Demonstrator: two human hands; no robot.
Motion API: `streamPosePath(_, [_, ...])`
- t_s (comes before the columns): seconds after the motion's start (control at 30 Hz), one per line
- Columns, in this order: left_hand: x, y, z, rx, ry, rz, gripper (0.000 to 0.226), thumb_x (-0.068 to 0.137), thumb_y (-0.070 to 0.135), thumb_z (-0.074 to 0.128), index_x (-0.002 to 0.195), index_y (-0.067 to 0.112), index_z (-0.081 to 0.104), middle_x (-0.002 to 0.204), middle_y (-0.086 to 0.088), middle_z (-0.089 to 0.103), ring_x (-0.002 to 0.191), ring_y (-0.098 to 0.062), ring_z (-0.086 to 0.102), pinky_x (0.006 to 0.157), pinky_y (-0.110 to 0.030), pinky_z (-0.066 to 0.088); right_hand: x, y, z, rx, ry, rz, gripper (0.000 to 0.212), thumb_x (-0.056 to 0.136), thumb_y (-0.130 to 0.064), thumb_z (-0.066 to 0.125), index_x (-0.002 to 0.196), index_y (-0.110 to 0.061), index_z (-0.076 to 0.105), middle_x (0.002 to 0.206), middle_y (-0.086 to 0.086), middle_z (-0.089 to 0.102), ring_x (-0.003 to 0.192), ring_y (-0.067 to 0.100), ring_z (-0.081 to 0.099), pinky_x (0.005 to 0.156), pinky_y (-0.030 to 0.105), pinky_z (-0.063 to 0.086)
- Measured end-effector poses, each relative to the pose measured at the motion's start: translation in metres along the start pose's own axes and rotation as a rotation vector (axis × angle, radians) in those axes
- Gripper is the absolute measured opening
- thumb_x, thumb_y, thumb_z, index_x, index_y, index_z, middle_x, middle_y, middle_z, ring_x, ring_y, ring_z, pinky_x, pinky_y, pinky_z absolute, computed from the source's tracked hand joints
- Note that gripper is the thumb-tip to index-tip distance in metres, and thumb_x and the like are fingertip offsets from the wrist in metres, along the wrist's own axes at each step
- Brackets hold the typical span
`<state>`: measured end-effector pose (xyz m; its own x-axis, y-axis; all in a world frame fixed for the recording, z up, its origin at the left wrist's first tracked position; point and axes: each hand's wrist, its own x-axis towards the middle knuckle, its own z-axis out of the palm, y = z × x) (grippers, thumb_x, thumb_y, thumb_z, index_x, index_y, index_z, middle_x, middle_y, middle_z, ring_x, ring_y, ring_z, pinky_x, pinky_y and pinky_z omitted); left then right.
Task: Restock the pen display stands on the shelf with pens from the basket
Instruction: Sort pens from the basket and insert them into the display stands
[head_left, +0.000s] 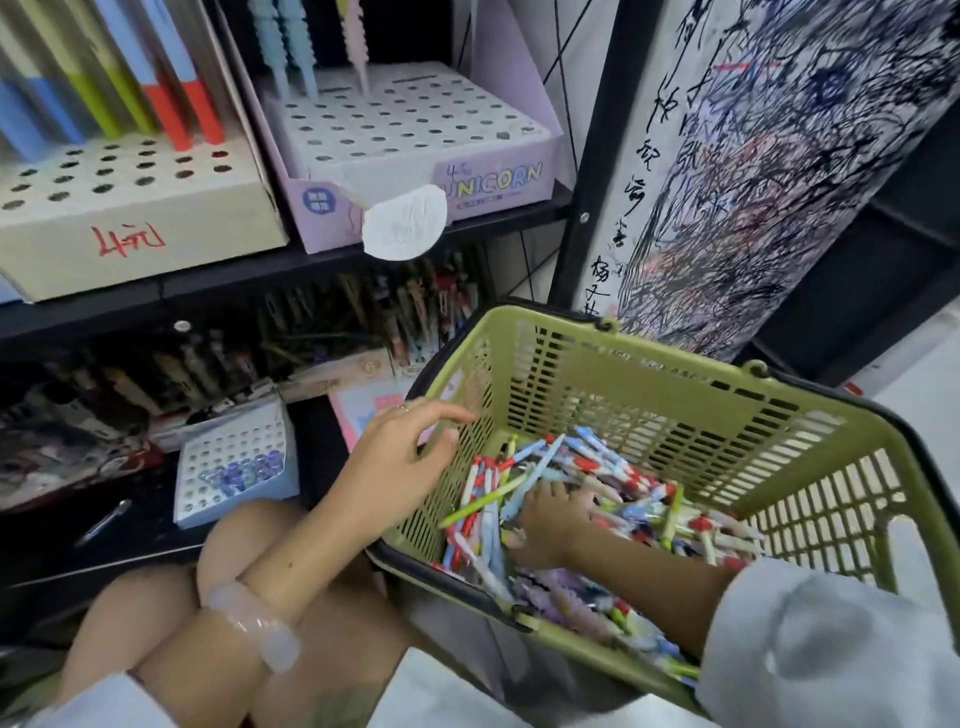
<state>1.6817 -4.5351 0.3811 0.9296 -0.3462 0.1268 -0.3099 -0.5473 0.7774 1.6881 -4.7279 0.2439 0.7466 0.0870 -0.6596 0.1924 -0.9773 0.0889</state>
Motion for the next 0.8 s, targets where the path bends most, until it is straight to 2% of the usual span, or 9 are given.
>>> streamPosePath(0.07, [0.000,0.000,0.001,0.001,0.005,0.003,0.028,0.095,0.019,0.050,0.092,0.047,0.054,0.099,0.037,0.050,0.076,0.013,0.050,0.072,-0.005,0.032,-0.003,0.000,0.001,-0.018,0.042,-0.014,0.085,0.084,-0.062,0.048,0.141,-0.002,0.028,0.145,0.020,0.029,0.133,0.036,0.028,0.105,0.053,0.027])
streamPosePath(0.17, [-0.001,0.000,0.001,-0.018,0.016,0.000,0.026,0.094,0.017,0.050,0.092,0.042,0.057,0.098,0.039,0.049,0.080,0.020,0.049,0.071,-0.001,0.032,-0.006,0.002,0.003,-0.004,0.014,-0.008,0.085,0.085,-0.058,0.052,0.141,0.001,0.026,0.145,0.020,0.030,0.133,0.036,0.030,0.107,0.051,0.025])
streamPosePath(0.23, [-0.002,0.000,0.001,-0.025,0.017,-0.009,0.023,0.094,0.016,0.050,0.093,0.038,0.058,0.098,0.036,0.051,0.072,0.017,0.049,0.068,-0.003,0.033,-0.009,-0.005,0.008,0.008,-0.018,0.016,0.084,0.086,-0.054,0.053,0.142,0.001,0.024,0.146,0.022,0.028,0.134,0.038,0.028,0.109,0.051,0.023])
streamPosePath(0.37, [-0.004,0.001,0.000,-0.089,0.051,-0.014,0.028,0.094,0.012,0.051,0.089,0.039,0.057,0.085,0.025,0.057,0.046,0.010,0.044,0.049,-0.005,0.032,-0.009,-0.010,0.009,0.058,-0.122,0.006,0.077,0.090,-0.046,0.051,0.144,-0.001,0.021,0.151,0.024,0.018,0.138,0.040,0.021,0.109,0.053,0.023])
streamPosePath(0.43, [-0.005,0.003,-0.001,-0.103,0.061,-0.011,0.032,0.094,0.012,0.051,0.087,0.043,0.056,0.087,0.028,0.056,0.051,0.017,0.046,0.053,-0.001,0.033,-0.007,-0.006,0.007,0.075,-0.143,-0.016,0.076,0.088,-0.048,0.053,0.144,-0.004,0.026,0.150,0.020,0.025,0.137,0.035,0.027,0.106,0.054,0.027])
streamPosePath(0.5, [-0.005,0.004,-0.001,-0.098,0.059,-0.011,0.032,0.094,0.012,0.051,0.088,0.042,0.057,0.091,0.031,0.055,0.061,0.023,0.047,0.059,0.002,0.033,-0.006,-0.005,0.004,0.098,-0.150,0.001,0.079,0.085,-0.051,0.057,0.142,-0.004,0.029,0.144,0.017,0.037,0.132,0.031,0.037,0.105,0.049,0.035])
streamPosePath(0.6, [-0.004,0.001,0.000,-0.094,0.057,-0.020,0.023,0.094,0.012,0.050,0.094,0.032,0.063,0.091,0.031,0.055,0.064,0.019,0.049,0.060,0.000,0.034,-0.004,-0.006,0.002,0.089,-0.206,-0.037,0.066,0.087,-0.046,0.058,0.136,-0.004,0.041,0.135,0.013,0.049,0.124,0.028,0.048,0.100,0.039,0.040])
streamPosePath(0.73, [-0.004,-0.001,0.000,-0.088,0.055,-0.021,0.021,0.094,0.013,0.050,0.096,0.029,0.063,0.091,0.031,0.054,0.068,0.022,0.048,0.061,0.001,0.033,-0.003,-0.005,0.000,0.138,-0.252,-0.059,0.059,0.088,-0.042,0.057,0.130,-0.001,0.045,0.130,0.013,0.053,0.119,0.027,0.050,0.093,0.032,0.040])
streamPosePath(0.8, [-0.004,-0.001,0.001,-0.103,0.062,-0.027,0.022,0.094,0.012,0.050,0.095,0.029,0.063,0.082,0.030,0.054,0.060,0.021,0.048,0.056,0.000,0.033,-0.004,-0.003,-0.002,0.165,-0.264,-0.057,0.060,0.088,-0.042,0.057,0.130,0.000,0.044,0.131,0.011,0.052,0.121,0.026,0.048,0.096,0.033,0.038])
